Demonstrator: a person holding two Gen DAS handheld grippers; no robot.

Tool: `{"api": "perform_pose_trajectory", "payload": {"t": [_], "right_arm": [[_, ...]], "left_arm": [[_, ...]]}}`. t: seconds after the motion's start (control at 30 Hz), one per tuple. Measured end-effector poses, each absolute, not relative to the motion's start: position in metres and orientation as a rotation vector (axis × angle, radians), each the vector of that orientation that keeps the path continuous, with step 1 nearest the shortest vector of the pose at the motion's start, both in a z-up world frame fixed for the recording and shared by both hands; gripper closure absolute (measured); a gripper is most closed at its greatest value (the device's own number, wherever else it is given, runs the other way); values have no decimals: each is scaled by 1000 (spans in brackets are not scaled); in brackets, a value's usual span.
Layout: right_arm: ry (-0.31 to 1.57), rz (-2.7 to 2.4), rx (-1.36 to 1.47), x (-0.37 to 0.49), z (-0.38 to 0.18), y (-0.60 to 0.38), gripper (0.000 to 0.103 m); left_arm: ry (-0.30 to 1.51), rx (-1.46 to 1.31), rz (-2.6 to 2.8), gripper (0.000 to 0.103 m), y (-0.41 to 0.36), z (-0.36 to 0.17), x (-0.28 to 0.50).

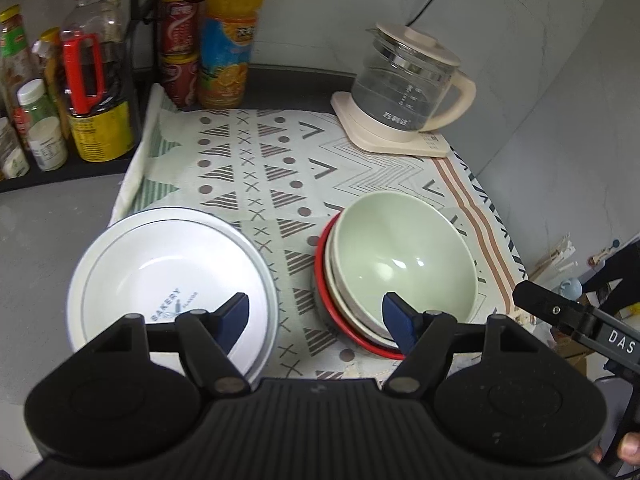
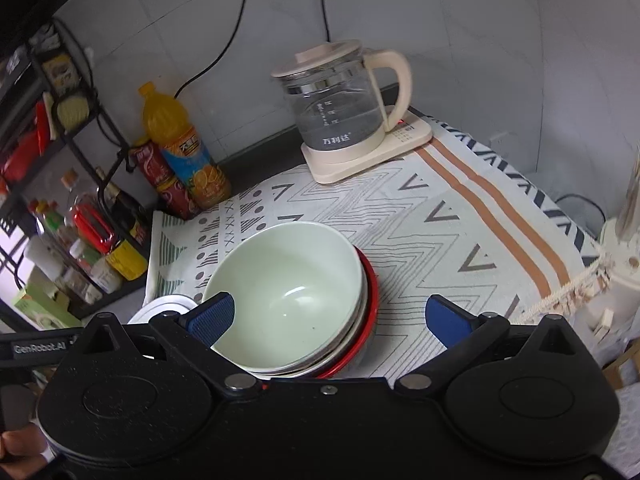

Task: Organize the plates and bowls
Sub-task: 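Move both grippers toward the red bowl holding the pale green bowls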

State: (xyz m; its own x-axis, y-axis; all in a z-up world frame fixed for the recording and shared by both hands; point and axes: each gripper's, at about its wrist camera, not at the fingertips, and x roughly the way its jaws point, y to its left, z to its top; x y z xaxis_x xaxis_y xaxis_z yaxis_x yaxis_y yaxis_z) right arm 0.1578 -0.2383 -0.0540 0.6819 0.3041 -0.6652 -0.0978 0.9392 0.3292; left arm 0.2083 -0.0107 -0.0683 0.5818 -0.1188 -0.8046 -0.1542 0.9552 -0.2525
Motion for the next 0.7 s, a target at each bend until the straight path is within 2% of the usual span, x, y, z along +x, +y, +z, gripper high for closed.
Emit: {"api": "perform_pose_trajectory", "payload": {"t": [0.03, 0.07, 0.1, 0.3, 0.7], "right_arm": [[792, 221, 277, 158, -54, -240, 0], [787, 215, 277, 158, -54, -241, 0], [782, 214, 281, 158, -54, -242, 0], [801, 208, 320, 161, -60, -247, 0], [879, 170, 358, 177, -81, -241, 0]], "left_arm": [[962, -313, 19, 25, -12, -70, 210], [967, -316, 19, 15, -12, -72, 212], [967, -316, 19, 12, -13, -73, 213], [1004, -308, 7, 2, -16, -82, 225], [1085, -301, -30, 1, -21, -110, 258]]}}
